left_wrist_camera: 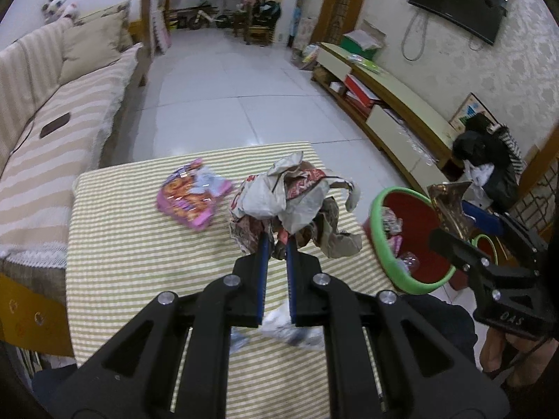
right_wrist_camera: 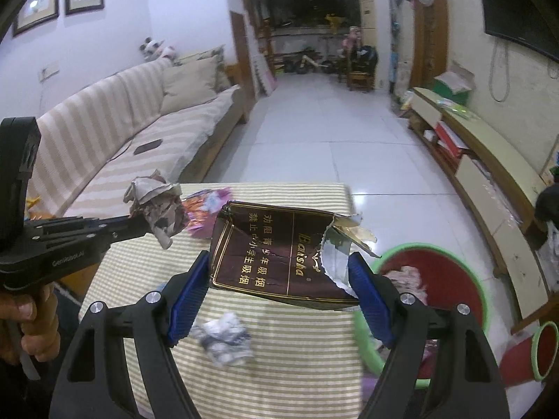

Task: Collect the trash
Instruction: 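Carry crumpled paper and brown pack over the red bin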

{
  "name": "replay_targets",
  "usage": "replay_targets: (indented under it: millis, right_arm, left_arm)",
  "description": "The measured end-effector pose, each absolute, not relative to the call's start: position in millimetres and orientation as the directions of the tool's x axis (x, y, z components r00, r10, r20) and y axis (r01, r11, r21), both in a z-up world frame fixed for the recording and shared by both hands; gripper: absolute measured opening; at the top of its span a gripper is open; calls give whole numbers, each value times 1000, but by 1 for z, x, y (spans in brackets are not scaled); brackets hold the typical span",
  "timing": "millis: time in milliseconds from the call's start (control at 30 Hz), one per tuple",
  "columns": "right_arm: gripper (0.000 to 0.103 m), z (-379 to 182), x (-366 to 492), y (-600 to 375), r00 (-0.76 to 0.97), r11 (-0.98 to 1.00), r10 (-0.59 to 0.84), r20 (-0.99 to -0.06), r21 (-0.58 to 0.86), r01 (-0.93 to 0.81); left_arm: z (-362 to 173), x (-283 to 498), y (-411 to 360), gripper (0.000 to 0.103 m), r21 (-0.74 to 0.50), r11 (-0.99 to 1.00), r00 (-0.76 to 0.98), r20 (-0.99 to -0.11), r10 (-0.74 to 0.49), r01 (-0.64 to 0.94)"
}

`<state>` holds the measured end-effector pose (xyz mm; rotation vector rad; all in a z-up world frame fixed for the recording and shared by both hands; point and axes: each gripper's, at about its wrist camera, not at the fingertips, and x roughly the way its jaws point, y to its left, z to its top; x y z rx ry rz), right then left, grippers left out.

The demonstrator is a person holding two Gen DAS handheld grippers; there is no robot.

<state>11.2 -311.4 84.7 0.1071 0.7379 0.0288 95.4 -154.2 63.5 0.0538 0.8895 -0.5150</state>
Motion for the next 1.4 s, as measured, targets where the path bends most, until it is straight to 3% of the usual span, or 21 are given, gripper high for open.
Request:
replay_targets:
  millis: [800, 1400]
  right_arm:
    - [76, 46, -25, -485, 691, 938, -149, -707, 121, 325]
    - [76, -3, -8, -502, 618, 928, -118, -777, 135, 346]
  left_arm:
    - [40, 86, -340, 9, -178, 707, 333, -786, -520, 685]
    - [2, 97, -381, 9, -230, 674, 222, -828, -514, 702]
